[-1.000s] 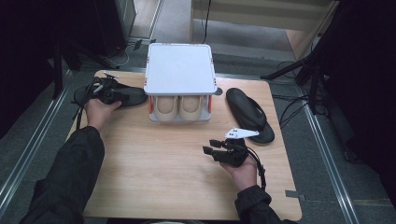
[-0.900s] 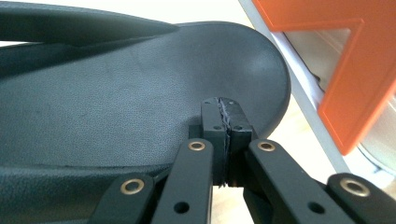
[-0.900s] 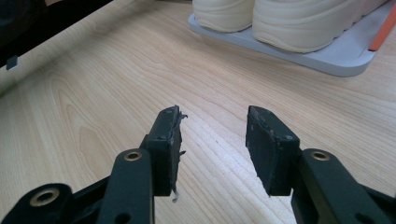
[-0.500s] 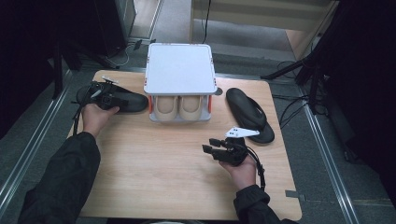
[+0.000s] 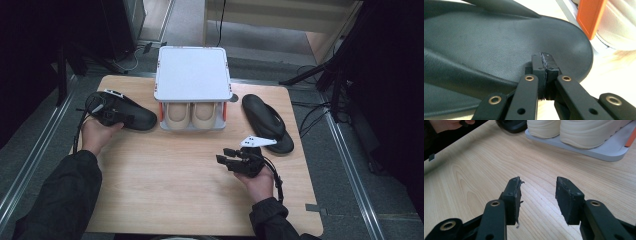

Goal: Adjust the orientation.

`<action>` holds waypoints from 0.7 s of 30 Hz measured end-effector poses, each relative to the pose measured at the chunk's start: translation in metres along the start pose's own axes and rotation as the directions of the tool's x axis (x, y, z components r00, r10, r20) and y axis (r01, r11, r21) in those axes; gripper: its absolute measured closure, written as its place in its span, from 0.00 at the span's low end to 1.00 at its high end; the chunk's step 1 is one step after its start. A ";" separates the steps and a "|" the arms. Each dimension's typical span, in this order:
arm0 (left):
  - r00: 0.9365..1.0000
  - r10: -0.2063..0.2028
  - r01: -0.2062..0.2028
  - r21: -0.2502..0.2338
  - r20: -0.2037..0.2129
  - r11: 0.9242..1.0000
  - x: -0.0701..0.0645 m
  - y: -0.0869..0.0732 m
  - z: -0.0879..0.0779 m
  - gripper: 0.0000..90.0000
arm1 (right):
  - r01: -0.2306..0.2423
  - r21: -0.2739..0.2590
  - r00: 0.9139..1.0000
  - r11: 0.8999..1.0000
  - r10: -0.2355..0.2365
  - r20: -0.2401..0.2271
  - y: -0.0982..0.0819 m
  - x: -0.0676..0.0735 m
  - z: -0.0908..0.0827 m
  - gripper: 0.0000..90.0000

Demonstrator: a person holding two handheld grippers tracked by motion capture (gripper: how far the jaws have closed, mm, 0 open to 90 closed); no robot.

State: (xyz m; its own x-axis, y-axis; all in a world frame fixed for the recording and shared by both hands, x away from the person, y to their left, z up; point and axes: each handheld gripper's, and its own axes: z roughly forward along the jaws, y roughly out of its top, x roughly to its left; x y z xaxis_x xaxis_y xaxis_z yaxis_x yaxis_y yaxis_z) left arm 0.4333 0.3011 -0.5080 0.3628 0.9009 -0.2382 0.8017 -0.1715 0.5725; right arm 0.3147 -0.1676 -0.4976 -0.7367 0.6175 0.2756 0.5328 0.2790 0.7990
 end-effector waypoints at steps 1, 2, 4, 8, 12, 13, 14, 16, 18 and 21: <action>1.000 0.003 -0.003 0.000 0.003 1.000 0.000 -0.002 -0.001 1.00 | -0.001 0.000 1.000 1.000 0.001 0.001 0.000 0.000 0.000 0.63; 1.000 0.000 0.000 -0.004 0.004 1.000 0.000 -0.004 -0.002 1.00 | 0.000 -0.001 1.000 1.000 0.000 0.001 0.000 0.000 0.001 0.63; 1.000 -0.007 0.007 -0.003 0.021 1.000 0.000 -0.008 -0.003 1.00 | -0.002 0.002 1.000 1.000 0.002 0.001 0.000 0.000 0.002 0.63; 1.000 0.004 -0.004 -0.011 0.015 1.000 -0.002 -0.016 -0.007 1.00 | 0.001 0.006 1.000 1.000 -0.001 -0.004 0.000 0.001 0.004 0.63; 1.000 0.009 -0.009 -0.004 0.016 1.000 -0.005 -0.024 -0.012 1.00 | 0.004 0.002 1.000 1.000 -0.004 -0.006 0.001 0.001 0.004 0.63; 1.000 0.007 -0.007 -0.001 0.022 1.000 -0.005 -0.027 -0.013 1.00 | 0.003 0.001 1.000 1.000 -0.003 -0.007 0.001 0.001 0.004 0.63; 1.000 0.003 -0.003 -0.001 0.025 1.000 -0.005 -0.029 -0.015 1.00 | 0.004 0.000 1.000 1.000 -0.004 -0.006 0.001 0.001 0.004 0.63; 1.000 -0.004 0.004 -0.002 0.024 1.000 -0.005 -0.033 -0.017 1.00 | 0.005 -0.005 1.000 1.000 -0.005 -0.007 0.002 0.001 0.004 0.63; 1.000 -0.006 0.006 0.000 0.026 1.000 -0.004 -0.036 -0.020 1.00 | 0.006 -0.007 1.000 1.000 -0.006 -0.010 0.002 0.002 0.004 0.63; 1.000 -0.014 0.014 0.001 0.026 1.000 -0.002 -0.042 -0.025 1.00 | 0.005 -0.013 1.000 1.000 -0.005 -0.011 0.002 0.001 0.004 0.63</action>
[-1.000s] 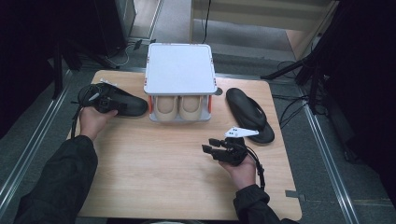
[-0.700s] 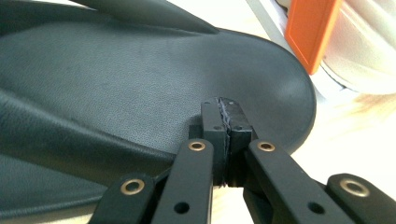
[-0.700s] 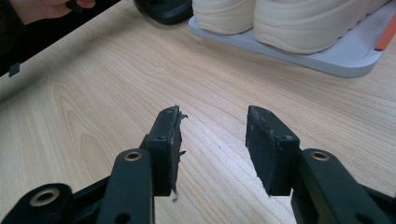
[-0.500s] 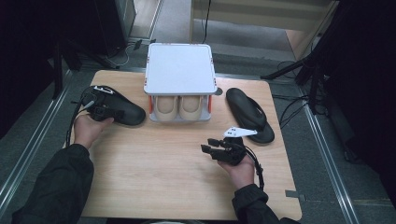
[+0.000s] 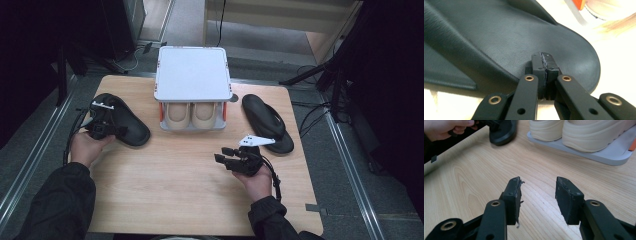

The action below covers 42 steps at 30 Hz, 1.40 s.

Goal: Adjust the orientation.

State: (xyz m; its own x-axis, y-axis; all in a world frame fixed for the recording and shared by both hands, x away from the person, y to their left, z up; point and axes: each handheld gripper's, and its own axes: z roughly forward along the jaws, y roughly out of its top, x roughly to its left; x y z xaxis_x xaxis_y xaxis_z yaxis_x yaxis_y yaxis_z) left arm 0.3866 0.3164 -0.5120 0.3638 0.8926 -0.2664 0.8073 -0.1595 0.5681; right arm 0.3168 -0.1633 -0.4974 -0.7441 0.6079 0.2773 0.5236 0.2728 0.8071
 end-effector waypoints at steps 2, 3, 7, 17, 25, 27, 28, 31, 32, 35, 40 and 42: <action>1.000 -0.004 0.004 0.000 -0.003 1.000 0.001 -0.004 -0.003 1.00 | -0.003 0.007 1.000 1.000 0.003 -0.001 0.001 0.000 0.000 0.63; 1.000 -0.003 0.003 0.004 -0.003 1.000 0.002 -0.006 -0.006 1.00 | -0.001 0.014 1.000 1.000 0.001 0.000 0.002 0.000 0.000 0.63; 1.000 -0.018 0.018 0.000 -0.004 1.000 0.004 -0.013 -0.010 1.00 | 0.005 0.010 1.000 1.000 -0.005 -0.001 0.003 0.000 0.001 0.63; 1.000 -0.023 0.023 -0.033 0.003 0.999 0.001 -0.009 -0.024 0.84 | 0.009 0.019 1.000 1.000 -0.009 -0.014 0.005 0.001 0.007 0.63; 0.997 -0.074 0.070 -0.131 -0.026 0.989 0.011 -0.007 -0.043 0.64 | 0.008 0.026 1.000 1.000 -0.008 -0.010 0.005 0.000 0.007 0.63; 0.996 -0.083 0.077 -0.144 -0.039 0.987 0.016 -0.008 -0.044 0.61 | 0.009 0.022 1.000 1.000 -0.009 -0.007 0.005 -0.001 0.006 0.63; 0.995 -0.091 0.085 -0.148 -0.034 0.985 0.018 -0.008 -0.045 0.58 | 0.008 0.023 1.000 1.000 -0.008 -0.005 0.005 -0.001 0.006 0.63; 0.994 -0.099 0.090 -0.145 -0.055 0.985 0.023 -0.007 -0.044 0.55 | 0.000 0.029 1.000 1.000 0.000 -0.005 0.004 -0.001 0.006 0.63; 0.993 -0.098 0.087 -0.143 -0.065 0.986 0.024 -0.007 -0.044 0.54 | 0.005 0.029 1.000 1.000 -0.005 -0.006 0.004 -0.001 0.006 0.63; 0.992 -0.099 0.087 -0.146 -0.078 0.985 0.027 -0.006 -0.041 0.52 | 0.011 0.026 1.000 1.000 -0.011 -0.002 0.004 0.000 0.005 0.63; 0.990 -0.120 0.109 -0.146 -0.068 0.983 0.034 -0.002 -0.036 0.52 | -0.002 0.024 1.000 1.000 0.002 0.010 0.001 -0.001 0.002 0.63; 0.990 -0.124 0.113 -0.147 -0.071 0.983 0.036 0.000 -0.033 0.52 | -0.002 0.025 1.000 1.000 0.001 0.015 0.000 -0.001 0.000 0.63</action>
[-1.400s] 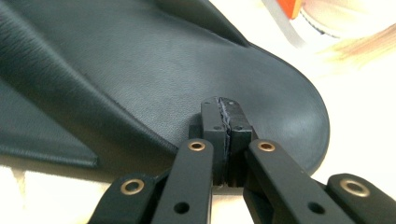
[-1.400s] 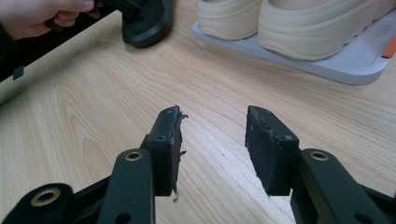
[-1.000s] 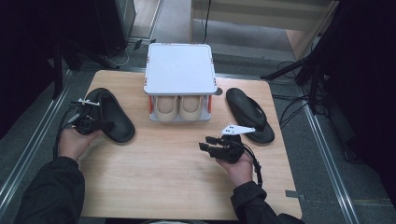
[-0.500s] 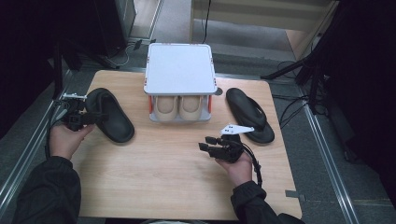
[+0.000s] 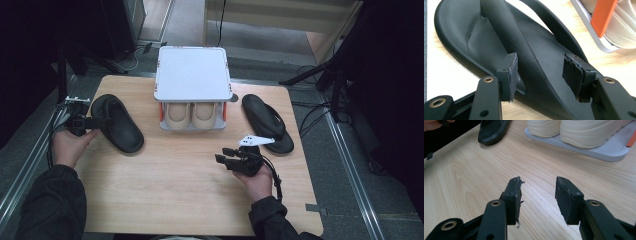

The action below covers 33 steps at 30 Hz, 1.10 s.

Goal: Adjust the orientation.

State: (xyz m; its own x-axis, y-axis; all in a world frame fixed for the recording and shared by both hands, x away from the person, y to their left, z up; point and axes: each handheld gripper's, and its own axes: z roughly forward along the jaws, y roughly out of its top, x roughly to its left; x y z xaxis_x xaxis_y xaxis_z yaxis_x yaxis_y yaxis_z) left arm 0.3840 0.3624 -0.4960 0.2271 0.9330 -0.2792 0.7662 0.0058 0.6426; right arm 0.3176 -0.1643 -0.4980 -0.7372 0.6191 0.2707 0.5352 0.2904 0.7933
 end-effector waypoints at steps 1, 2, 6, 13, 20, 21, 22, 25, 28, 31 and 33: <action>1.000 -0.005 0.005 0.003 0.002 1.000 0.001 0.001 0.001 0.52 | -0.001 -0.003 1.000 1.000 0.001 0.003 -0.001 0.000 -0.001 0.63; 1.000 -0.012 0.012 0.004 -0.006 1.000 0.002 0.001 0.003 0.52 | -0.004 -0.003 1.000 1.000 0.004 0.005 -0.001 0.000 -0.002 0.63; 0.999 -0.022 0.023 0.008 -0.022 1.000 0.004 0.003 0.009 0.51 | -0.012 -0.002 1.000 1.000 0.012 0.016 -0.003 -0.001 -0.006 0.63; 0.999 -0.037 0.037 0.015 -0.035 0.999 0.008 0.003 0.015 0.51 | -0.019 -0.013 0.999 1.000 0.019 0.027 -0.006 -0.001 -0.010 0.63; 0.998 -0.030 0.032 0.027 -0.057 0.999 0.009 0.002 0.024 0.51 | -0.019 -0.009 0.999 1.000 0.019 0.026 -0.007 -0.001 -0.009 0.63; 0.998 -0.032 0.033 0.024 -0.057 0.999 0.009 0.002 0.025 0.51 | -0.017 -0.010 1.000 1.000 0.017 0.025 -0.007 -0.001 -0.009 0.63; 0.998 -0.033 0.034 0.026 -0.055 0.999 0.008 0.002 0.025 0.52 | -0.015 -0.010 1.000 1.000 0.016 0.026 -0.007 -0.001 -0.009 0.63; 0.997 -0.034 0.035 0.020 -0.066 0.999 0.007 0.002 0.027 0.54 | -0.012 -0.012 1.000 1.000 0.013 0.026 -0.007 -0.001 -0.009 0.63; 0.997 -0.032 0.034 0.020 -0.065 0.999 0.006 0.003 0.027 0.58 | -0.016 -0.012 1.000 1.000 0.016 0.026 -0.007 -0.001 -0.009 0.63; 0.997 -0.034 0.036 0.028 -0.062 0.999 0.006 0.003 0.028 0.61 | -0.015 -0.013 1.000 1.000 0.015 0.027 -0.006 -0.001 -0.009 0.63; 0.997 -0.039 0.040 0.029 -0.060 0.999 0.006 0.003 0.028 0.62 | -0.013 -0.012 1.000 1.000 0.013 0.028 -0.006 -0.001 -0.009 0.63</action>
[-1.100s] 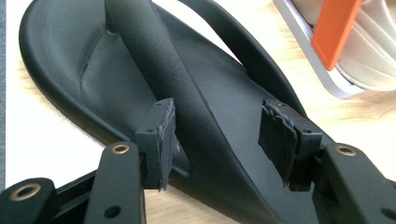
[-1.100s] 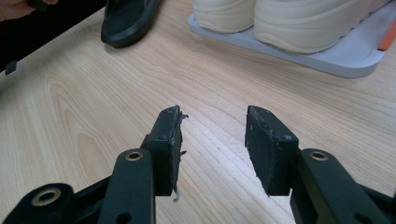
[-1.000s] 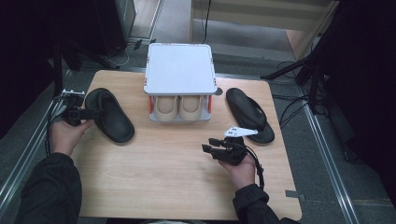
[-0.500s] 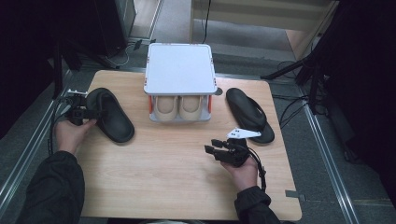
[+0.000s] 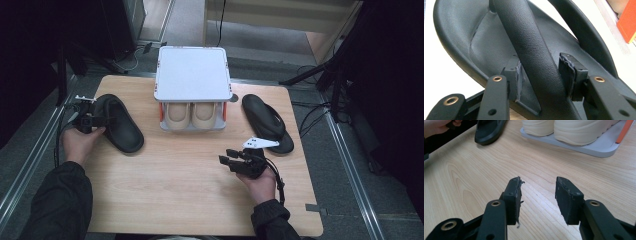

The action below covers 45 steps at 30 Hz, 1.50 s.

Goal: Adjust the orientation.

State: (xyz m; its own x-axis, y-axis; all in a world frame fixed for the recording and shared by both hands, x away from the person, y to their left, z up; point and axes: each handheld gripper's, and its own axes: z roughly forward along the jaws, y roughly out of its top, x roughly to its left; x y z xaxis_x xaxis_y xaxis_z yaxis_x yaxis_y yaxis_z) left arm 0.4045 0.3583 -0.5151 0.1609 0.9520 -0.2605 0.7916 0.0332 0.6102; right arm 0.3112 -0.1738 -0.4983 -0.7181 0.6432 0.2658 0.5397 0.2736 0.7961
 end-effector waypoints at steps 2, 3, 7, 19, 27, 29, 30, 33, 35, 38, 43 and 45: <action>1.000 -0.007 0.007 0.003 0.005 1.000 0.001 0.000 0.000 0.63 | 0.000 0.000 1.000 1.000 0.000 0.000 0.000 0.000 0.000 0.63; 1.000 -0.011 0.011 0.004 0.007 1.000 0.001 0.000 -0.001 0.63 | -0.001 0.000 1.000 1.000 0.001 0.001 0.000 0.000 0.000 0.63; 1.000 -0.023 0.023 0.010 0.010 1.000 0.001 0.001 -0.001 0.64 | 0.002 -0.001 1.000 1.000 -0.002 0.000 0.000 0.000 0.000 0.63; 0.998 -0.058 0.058 0.023 0.011 0.998 0.004 0.001 -0.004 0.71 | 0.009 0.002 1.000 1.000 -0.009 0.005 0.000 0.000 0.000 0.63; 0.997 -0.073 0.073 0.028 0.007 0.997 0.006 0.002 -0.006 0.75 | 0.011 0.004 1.000 1.000 -0.011 0.009 0.001 0.000 0.000 0.63; 0.998 -0.069 0.068 0.031 0.005 0.997 0.007 0.002 -0.006 0.76 | 0.011 0.003 1.000 1.000 -0.011 0.009 0.001 0.000 0.000 0.63; 0.998 -0.067 0.067 0.030 0.001 0.997 0.006 0.002 -0.006 0.76 | 0.012 0.004 1.000 1.000 -0.012 0.010 0.001 0.000 0.000 0.63; 0.997 -0.075 0.075 0.031 0.003 0.997 0.006 0.003 -0.007 0.77 | 0.013 0.004 1.000 1.000 -0.013 0.010 0.001 0.001 0.000 0.63; 0.997 -0.076 0.076 0.034 0.006 0.997 0.007 0.003 -0.007 0.77 | 0.013 0.004 1.000 1.000 -0.013 0.010 0.001 0.001 0.000 0.63; 0.995 -0.091 0.090 0.033 0.033 0.995 0.009 0.003 -0.009 0.77 | 0.014 0.004 1.000 1.000 -0.014 0.011 0.001 0.000 0.000 0.63; 0.994 -0.102 0.101 0.029 0.038 0.995 0.009 0.004 -0.011 0.78 | 0.015 0.005 1.000 1.000 -0.015 0.011 0.001 0.000 0.000 0.63; 0.994 -0.098 0.097 0.025 0.038 0.995 0.009 0.004 -0.011 0.78 | 0.015 0.005 1.000 1.000 -0.015 0.011 0.001 0.000 0.000 0.63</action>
State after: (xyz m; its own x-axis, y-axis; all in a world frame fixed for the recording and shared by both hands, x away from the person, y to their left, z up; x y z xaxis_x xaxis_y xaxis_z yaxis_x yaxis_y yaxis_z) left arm 0.4022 0.3703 -0.5067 0.1051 0.9320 -0.3470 0.8177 0.1176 0.5635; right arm 0.3114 -0.1730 -0.4979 -0.7214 0.6468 0.2474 0.5307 0.2869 0.7975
